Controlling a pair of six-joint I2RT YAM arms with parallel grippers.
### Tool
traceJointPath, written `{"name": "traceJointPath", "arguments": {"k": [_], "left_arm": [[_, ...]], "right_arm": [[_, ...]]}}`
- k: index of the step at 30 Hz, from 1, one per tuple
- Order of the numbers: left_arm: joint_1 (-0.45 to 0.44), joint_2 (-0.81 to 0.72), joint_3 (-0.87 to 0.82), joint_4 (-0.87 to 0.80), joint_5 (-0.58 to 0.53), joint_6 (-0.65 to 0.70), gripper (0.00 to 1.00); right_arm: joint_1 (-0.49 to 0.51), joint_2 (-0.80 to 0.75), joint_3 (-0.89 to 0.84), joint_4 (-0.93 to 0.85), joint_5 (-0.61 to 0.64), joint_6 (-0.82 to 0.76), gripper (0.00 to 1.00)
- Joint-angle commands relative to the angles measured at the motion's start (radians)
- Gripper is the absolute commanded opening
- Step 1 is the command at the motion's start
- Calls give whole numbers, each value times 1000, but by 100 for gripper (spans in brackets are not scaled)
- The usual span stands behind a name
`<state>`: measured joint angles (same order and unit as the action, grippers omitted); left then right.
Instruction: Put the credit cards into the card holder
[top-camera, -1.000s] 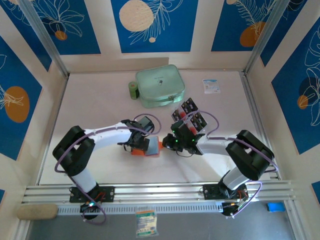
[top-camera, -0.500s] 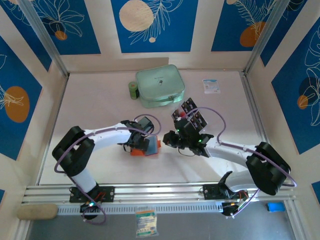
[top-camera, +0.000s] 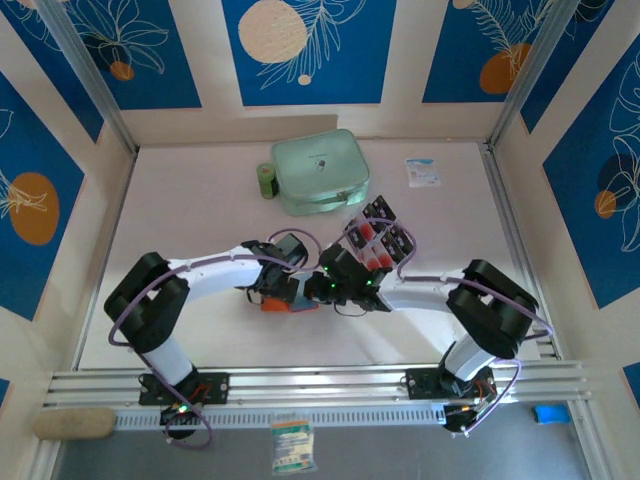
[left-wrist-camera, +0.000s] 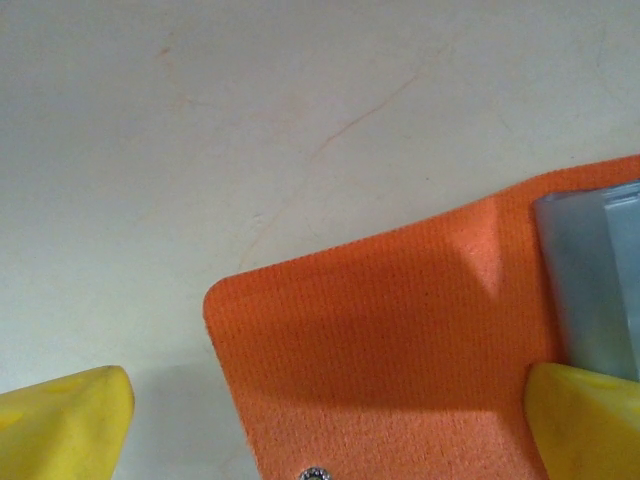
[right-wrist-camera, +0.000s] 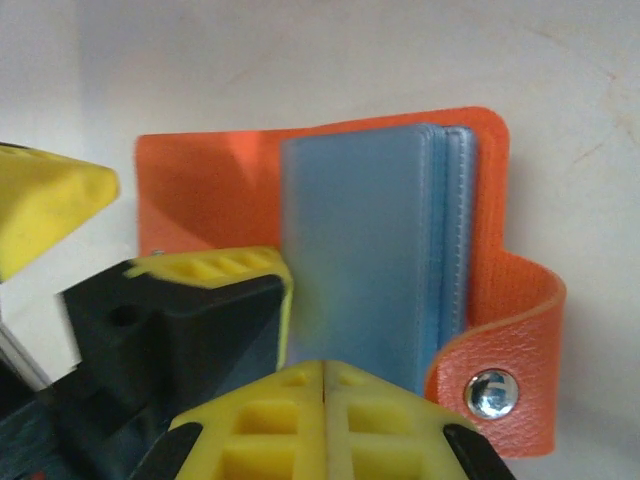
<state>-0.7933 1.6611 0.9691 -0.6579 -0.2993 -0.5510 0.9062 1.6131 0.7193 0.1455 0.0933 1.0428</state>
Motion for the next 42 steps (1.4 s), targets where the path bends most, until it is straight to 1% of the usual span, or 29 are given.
{"name": "traceJointPath", "arguments": {"k": [1,7,14,24,27,30,35,42], "left_arm": [[-4,-30,-7,-31,-14,16,100],[-1,-66,16,-70,-13,29,100],[1,-80,-21,-106,-31,30,100],[7,14,-47,-112,-90,12,100],[8,57,-47,-100,-88,12,100],[8,62,-38,-87,-51,6,100],[8,-26,3,-76,30,-17,100],[8,-147,120,-80,158,-50,100]], "right_arm": [[-19,29,-24,29,9,24,0],[-36,41,-86,50,14,61,0],[-30,39,-104,56,22,76,0],[-10,43,-113,41,45,100,0],[-5,45,-114,40,51,106,0],[-4,46,-115,39,51,108,0],[-3,41,-119,38,54,111,0],[-1,39,-124,41,57,117,0]]}}
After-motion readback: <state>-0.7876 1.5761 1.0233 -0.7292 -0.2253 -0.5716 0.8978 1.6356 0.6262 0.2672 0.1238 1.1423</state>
